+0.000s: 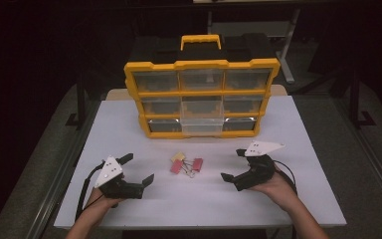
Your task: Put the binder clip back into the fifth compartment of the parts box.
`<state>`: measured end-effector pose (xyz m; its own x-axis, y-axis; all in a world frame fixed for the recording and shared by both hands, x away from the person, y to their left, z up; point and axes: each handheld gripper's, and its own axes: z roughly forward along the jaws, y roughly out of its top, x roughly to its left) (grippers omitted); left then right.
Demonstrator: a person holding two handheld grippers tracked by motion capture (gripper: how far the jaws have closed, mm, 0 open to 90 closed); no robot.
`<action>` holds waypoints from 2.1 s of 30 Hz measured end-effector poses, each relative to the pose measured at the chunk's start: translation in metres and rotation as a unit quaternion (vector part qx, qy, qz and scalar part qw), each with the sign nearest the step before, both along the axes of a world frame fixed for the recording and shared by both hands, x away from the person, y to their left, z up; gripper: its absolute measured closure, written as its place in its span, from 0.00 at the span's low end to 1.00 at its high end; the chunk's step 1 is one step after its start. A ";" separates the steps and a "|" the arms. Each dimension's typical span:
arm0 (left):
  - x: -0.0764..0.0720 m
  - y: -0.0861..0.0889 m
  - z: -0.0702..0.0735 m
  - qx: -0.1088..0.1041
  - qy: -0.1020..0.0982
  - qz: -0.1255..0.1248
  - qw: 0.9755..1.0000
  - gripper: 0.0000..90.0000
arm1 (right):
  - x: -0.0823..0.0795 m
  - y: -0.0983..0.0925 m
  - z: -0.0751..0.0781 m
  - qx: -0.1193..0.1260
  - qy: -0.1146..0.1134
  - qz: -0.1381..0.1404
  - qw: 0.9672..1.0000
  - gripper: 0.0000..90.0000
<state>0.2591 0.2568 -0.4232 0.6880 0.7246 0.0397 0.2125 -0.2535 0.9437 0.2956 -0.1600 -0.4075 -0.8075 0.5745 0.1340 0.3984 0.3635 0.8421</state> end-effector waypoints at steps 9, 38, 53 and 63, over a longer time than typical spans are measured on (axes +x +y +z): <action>-0.001 -0.001 0.001 -0.006 0.000 0.001 1.000 0.00 | 0.009 0.007 0.003 0.000 -0.003 0.004 1.000 0.00; -0.002 -0.003 0.001 -0.019 0.004 -0.004 1.000 0.00 | 0.031 0.037 0.005 -0.015 0.001 0.018 1.000 0.13; -0.002 -0.005 0.001 -0.024 0.004 -0.004 1.000 0.00 | 0.043 0.053 0.000 -0.030 0.009 0.028 0.999 0.16; -0.002 -0.005 0.001 -0.023 0.007 -0.006 1.000 0.00 | 0.050 0.066 -0.008 -0.035 0.019 0.056 0.998 0.21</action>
